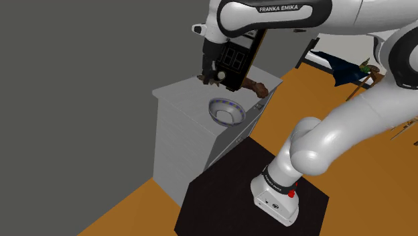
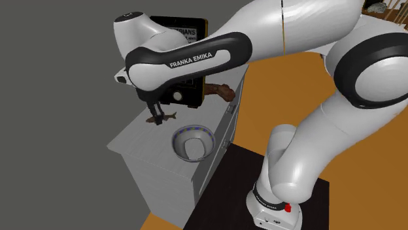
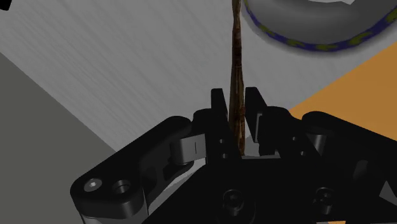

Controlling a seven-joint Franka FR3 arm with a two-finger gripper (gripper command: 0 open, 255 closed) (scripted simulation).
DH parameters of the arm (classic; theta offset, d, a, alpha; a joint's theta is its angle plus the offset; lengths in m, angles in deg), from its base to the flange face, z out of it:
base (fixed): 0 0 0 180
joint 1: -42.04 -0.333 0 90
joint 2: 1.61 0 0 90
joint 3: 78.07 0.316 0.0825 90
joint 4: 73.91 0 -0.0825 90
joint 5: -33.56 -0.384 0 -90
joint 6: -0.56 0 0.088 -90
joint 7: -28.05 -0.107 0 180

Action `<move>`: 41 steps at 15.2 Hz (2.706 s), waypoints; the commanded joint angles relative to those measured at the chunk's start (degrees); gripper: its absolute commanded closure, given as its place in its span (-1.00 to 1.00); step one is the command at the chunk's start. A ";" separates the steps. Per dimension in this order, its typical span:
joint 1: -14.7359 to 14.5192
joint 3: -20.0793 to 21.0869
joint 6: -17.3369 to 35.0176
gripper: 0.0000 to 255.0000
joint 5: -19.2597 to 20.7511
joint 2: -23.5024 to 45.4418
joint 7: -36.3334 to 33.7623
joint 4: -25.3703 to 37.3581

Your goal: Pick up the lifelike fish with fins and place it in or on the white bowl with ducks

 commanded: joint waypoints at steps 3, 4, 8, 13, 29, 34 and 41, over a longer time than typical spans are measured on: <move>0.24 0.08 -0.90 1.00 0.40 -9.32 -0.10 -8.43; 0.29 0.14 -1.36 1.00 0.46 -11.78 -0.14 -10.42; 0.54 0.41 -4.17 1.00 0.63 -21.99 -0.22 -17.84; 0.61 0.32 -1.33 1.00 0.80 -22.71 -0.39 -21.40; 0.73 0.08 5.21 -1.00 1.15 -21.41 -0.75 -26.65; 0.73 0.08 5.21 -1.00 1.15 -21.41 -0.75 -26.65; 0.42 0.63 -2.74 -1.00 0.55 -22.94 -0.63 -20.25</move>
